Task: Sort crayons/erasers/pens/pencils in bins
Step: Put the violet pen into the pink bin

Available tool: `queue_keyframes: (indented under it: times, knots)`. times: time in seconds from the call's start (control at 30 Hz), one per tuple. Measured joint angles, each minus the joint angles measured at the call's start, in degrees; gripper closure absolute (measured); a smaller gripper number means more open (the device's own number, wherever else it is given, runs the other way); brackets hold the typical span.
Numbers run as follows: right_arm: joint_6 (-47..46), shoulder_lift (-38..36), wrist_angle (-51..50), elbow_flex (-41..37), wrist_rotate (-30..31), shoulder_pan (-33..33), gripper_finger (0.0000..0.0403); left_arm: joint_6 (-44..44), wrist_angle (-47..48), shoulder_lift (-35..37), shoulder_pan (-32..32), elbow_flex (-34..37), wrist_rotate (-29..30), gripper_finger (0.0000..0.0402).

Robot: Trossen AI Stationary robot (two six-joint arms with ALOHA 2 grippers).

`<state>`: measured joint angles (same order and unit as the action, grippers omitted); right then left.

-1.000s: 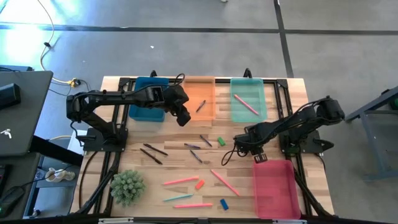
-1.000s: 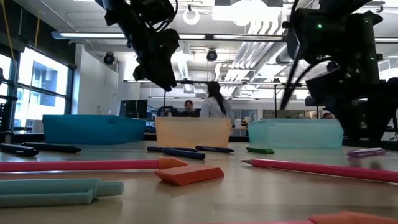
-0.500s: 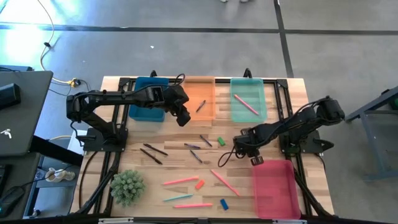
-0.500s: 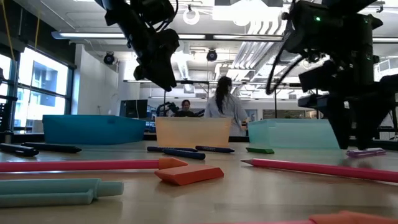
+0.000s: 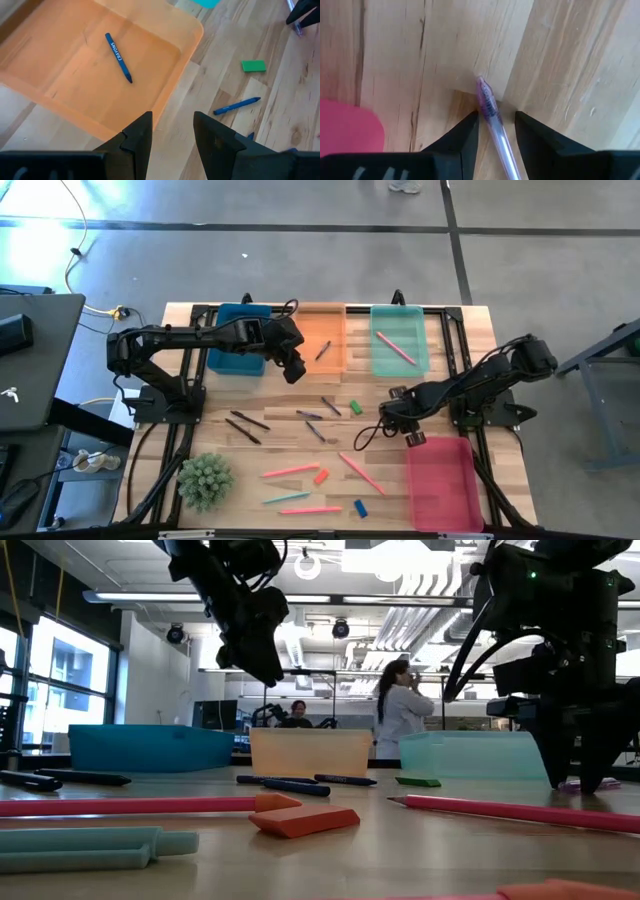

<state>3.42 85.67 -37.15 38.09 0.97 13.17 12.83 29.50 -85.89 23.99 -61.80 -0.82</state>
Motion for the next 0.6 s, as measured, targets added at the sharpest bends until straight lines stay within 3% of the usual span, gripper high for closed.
queue_keyframes:
  times: [0.37,0.6]
  knots:
    - [0.1,0.1,1.1,-0.2,-1.1,0.0,0.0389,0.0,2.4,0.0,3.8,-0.1,0.0,0.027]
    - [-3.3,0.3,0.2,0.7,0.5,0.0,0.0392,-2.9,8.2,0.1,7.3,-1.8,0.0,0.027]
